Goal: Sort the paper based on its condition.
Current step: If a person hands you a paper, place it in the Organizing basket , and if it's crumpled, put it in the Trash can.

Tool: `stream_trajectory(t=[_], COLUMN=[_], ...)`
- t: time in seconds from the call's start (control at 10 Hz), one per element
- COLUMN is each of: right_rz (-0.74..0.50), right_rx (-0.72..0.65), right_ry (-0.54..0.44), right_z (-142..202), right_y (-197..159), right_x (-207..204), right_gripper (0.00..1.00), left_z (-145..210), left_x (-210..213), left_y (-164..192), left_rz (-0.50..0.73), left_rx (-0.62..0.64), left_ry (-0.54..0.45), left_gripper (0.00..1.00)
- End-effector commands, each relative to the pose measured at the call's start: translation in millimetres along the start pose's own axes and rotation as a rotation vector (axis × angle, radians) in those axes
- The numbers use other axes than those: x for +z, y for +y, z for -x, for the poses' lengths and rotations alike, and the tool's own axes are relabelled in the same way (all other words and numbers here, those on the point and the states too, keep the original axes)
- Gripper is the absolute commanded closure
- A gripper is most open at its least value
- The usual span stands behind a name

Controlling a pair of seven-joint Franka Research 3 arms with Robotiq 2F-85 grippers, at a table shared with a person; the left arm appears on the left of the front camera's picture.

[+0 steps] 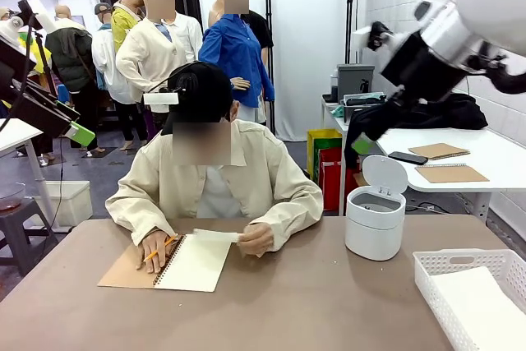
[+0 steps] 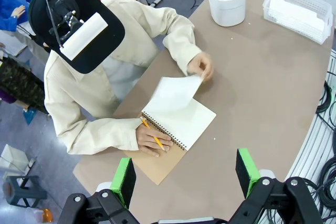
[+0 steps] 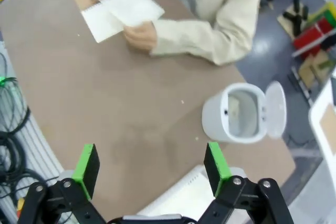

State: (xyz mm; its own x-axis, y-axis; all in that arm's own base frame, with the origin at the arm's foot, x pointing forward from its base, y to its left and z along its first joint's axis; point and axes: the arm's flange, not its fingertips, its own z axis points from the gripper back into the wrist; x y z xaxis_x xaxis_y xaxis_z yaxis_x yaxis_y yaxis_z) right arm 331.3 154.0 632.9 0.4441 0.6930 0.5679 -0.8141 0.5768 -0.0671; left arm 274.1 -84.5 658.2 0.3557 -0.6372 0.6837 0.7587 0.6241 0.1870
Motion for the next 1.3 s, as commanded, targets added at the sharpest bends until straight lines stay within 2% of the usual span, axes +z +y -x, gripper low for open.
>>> stream_trajectory(t=[0.0, 0.3, 0.7, 1.2], right_rz=[-0.037, -0.059, -0.089, -0.097], right_rx=[0.058, 0.025, -0.034, -0.013], right_ry=[-0.042, -0.106, -0.152, -0.127], right_z=[-33, -75, -103, -101], right_y=[-5, 5, 8, 9], right_x=[-16, -27, -41, -39], right_gripper=[0.00, 0.00, 0.00, 0.00], left_z=[0, 0, 0, 0], left_x=[0, 0, 0, 0], left_y=[1, 1, 1, 1], left_rz=[-0.001, -0.001, -0.001, -0.001], left_rx=[0.001, 0.001, 0.001, 0.001], left_ry=[0.000, 0.000, 0.000, 0.000], left_gripper=[0.00, 0.00, 0.00, 0.00])
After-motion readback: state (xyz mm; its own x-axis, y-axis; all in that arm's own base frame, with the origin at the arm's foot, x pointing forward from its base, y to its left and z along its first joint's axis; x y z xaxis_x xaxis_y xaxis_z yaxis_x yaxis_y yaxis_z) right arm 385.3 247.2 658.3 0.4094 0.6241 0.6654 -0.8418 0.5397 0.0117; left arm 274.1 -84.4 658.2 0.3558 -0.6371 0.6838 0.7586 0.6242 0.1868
